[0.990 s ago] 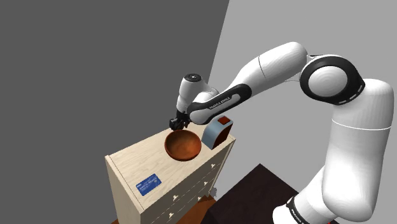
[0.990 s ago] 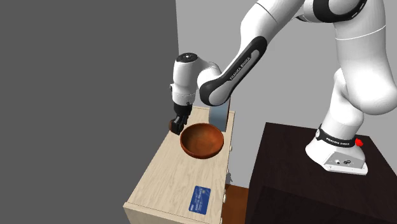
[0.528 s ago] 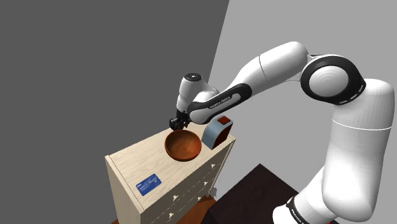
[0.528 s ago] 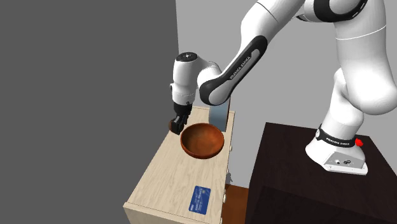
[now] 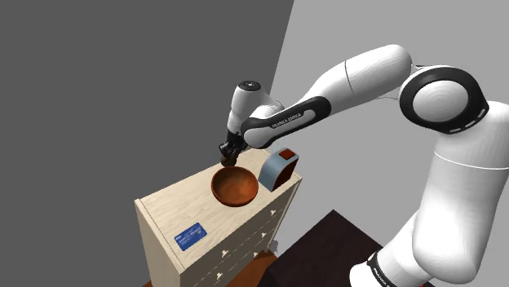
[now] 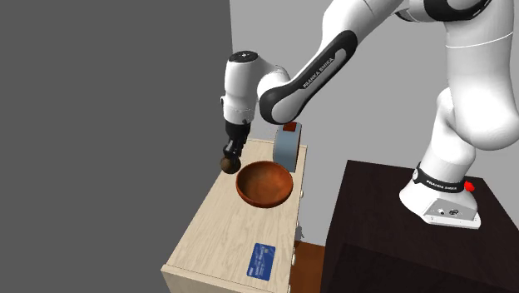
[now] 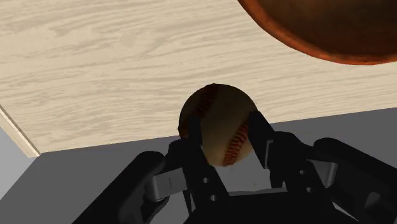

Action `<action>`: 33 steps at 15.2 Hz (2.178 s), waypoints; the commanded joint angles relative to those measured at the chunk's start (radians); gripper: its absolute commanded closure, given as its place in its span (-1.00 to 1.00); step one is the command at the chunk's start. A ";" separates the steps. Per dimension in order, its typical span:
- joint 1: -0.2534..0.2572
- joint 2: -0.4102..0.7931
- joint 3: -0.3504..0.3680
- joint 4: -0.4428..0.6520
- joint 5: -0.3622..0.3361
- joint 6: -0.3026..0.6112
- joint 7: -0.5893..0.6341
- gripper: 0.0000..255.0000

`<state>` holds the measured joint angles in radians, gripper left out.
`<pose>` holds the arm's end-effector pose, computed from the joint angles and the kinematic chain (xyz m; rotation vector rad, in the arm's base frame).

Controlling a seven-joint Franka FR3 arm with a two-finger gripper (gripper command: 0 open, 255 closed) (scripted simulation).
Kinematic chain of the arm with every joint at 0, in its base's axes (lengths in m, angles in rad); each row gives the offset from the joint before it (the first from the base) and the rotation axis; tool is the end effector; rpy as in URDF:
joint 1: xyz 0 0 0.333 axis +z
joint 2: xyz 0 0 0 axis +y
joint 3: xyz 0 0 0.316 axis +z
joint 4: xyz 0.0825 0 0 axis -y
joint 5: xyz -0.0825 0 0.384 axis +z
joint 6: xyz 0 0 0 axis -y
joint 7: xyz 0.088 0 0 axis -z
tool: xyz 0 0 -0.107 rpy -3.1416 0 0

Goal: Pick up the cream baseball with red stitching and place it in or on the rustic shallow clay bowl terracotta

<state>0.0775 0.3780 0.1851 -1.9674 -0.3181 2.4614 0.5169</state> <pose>0.6053 0.1575 0.2943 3.0413 -0.0548 0.2655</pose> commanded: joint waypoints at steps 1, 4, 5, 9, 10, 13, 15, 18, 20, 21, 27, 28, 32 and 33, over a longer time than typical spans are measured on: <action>-0.004 -0.015 0.004 -0.001 0.009 -0.021 -0.008 1.00; -0.008 -0.040 0.010 0.007 0.023 -0.053 -0.021 1.00; -0.009 -0.048 0.012 0.010 0.028 -0.063 -0.025 1.00; 0.181 0.106 -0.102 0.203 -0.229 -0.274 0.291 -1.00; 0.258 0.202 -0.147 0.323 -0.304 -0.406 0.390 -1.00; 0.262 0.217 -0.162 0.322 -0.307 -0.391 0.395 -1.00; 0.256 0.229 -0.166 0.316 -0.313 -0.371 0.398 -1.00; 0.246 0.251 -0.175 0.308 -0.324 -0.338 0.404 -1.00; 0.246 0.251 -0.175 0.308 -0.324 -0.338 0.404 -1.00; 0.246 0.251 -0.175 0.308 -0.324 -0.338 0.404 -1.00; 0.246 0.251 -0.175 0.308 -0.324 -0.338 0.404 1.00; 0.246 0.251 -0.175 0.308 -0.324 -0.338 0.404 1.00; 0.246 0.251 -0.175 0.308 -0.324 -0.338 0.404 1.00; 0.246 0.251 -0.175 0.308 -0.324 -0.338 0.404 1.00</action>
<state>0.3236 0.6287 0.0105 -1.6589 -0.6418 2.1233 0.9210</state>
